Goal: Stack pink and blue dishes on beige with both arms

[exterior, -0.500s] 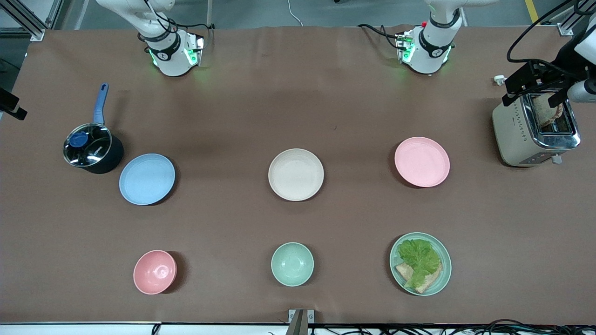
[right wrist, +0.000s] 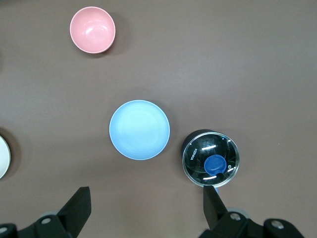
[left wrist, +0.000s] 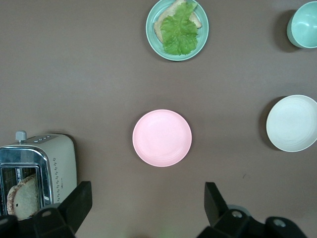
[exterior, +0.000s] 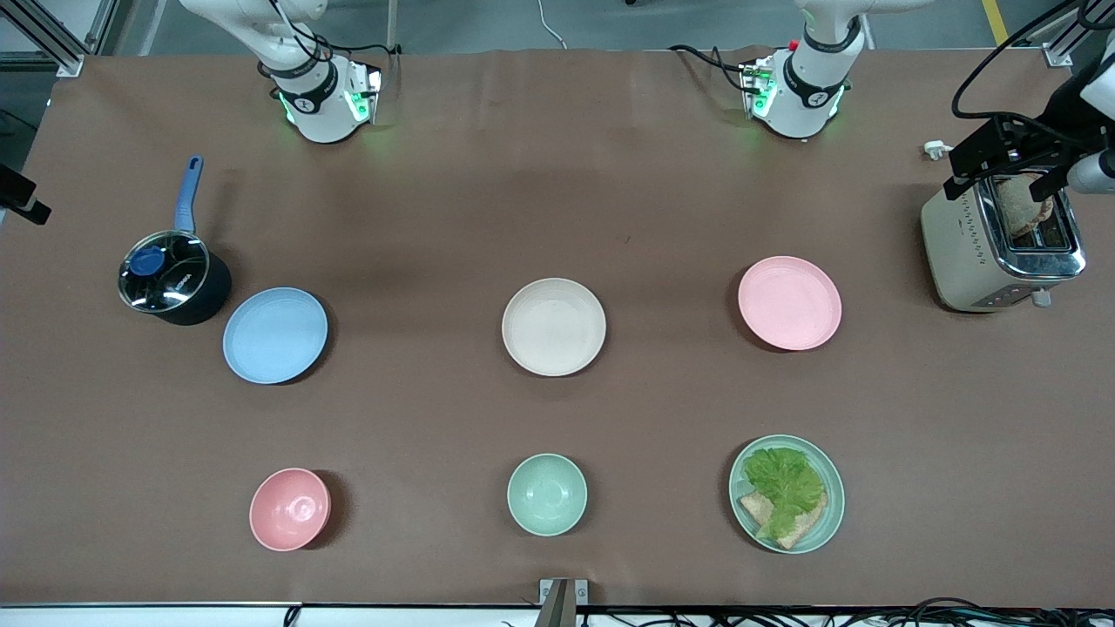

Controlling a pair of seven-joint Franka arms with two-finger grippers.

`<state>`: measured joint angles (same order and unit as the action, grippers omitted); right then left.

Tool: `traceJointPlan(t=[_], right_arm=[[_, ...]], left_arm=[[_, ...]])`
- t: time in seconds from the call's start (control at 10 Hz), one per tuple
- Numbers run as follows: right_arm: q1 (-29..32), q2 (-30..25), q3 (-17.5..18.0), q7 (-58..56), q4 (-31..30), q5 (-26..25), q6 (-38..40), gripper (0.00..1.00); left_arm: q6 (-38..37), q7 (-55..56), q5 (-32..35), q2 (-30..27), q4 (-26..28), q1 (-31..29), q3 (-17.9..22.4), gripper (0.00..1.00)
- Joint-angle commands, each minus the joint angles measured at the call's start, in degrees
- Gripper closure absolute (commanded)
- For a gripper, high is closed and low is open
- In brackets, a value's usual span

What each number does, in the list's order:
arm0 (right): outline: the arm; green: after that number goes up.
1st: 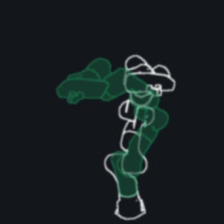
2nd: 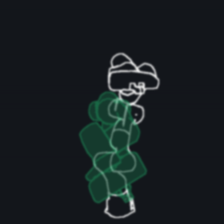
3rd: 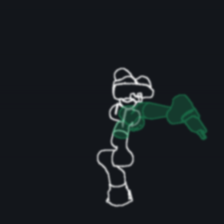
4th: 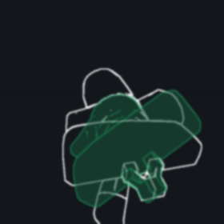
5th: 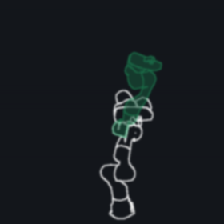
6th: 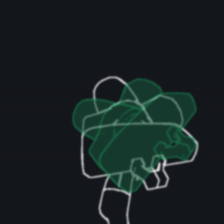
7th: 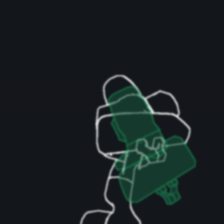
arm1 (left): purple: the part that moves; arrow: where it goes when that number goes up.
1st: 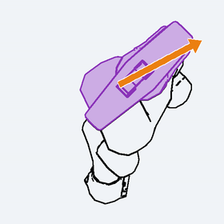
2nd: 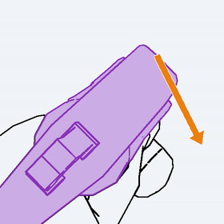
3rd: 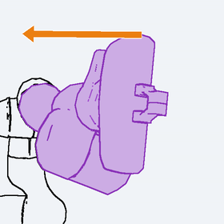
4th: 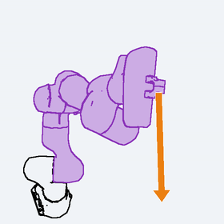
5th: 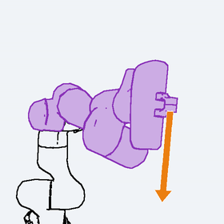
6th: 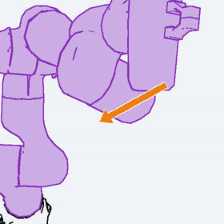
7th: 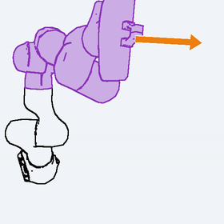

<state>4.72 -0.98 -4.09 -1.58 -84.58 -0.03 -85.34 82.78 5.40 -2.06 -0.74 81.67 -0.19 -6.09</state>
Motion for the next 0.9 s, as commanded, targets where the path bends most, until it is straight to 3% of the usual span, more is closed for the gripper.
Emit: traceJointPlan(t=[0.0, 0.1, 0.3, 0.6, 0.8], right_arm=[[-0.07, 2.46, 0.05, -2.26, 0.29, -0.67, 0.18, 0.00], [0.55, 6.31, 0.05, -4.46, -0.23, -0.24, -0.78, 0.00], [2.57, 12.38, -1.26, -10.07, -3.64, 5.19, -7.88, 0.00], [2.75, 19.68, -4.60, -21.31, -14.26, 12.48, -21.30, 0.00], [2.84, 23.64, -5.92, -30.98, -19.73, 17.94, -30.11, 0.00]], left_arm=[[0.89, -1.17, -0.74, 0.04, 5.06, 0.19, 2.29, 0.00], [3.94, -1.79, -1.97, 0.47, 8.56, 0.19, 3.70, 0.00], [13.41, -5.64, -3.64, 1.00, 19.00, 0.28, 5.12, 0.00], [31.85, -12.40, -3.82, 2.49, 35.17, 0.11, 5.12, 0.00], [39.62, -19.77, -7.83, 7.65, 41.18, -0.42, 5.21, 0.00]])
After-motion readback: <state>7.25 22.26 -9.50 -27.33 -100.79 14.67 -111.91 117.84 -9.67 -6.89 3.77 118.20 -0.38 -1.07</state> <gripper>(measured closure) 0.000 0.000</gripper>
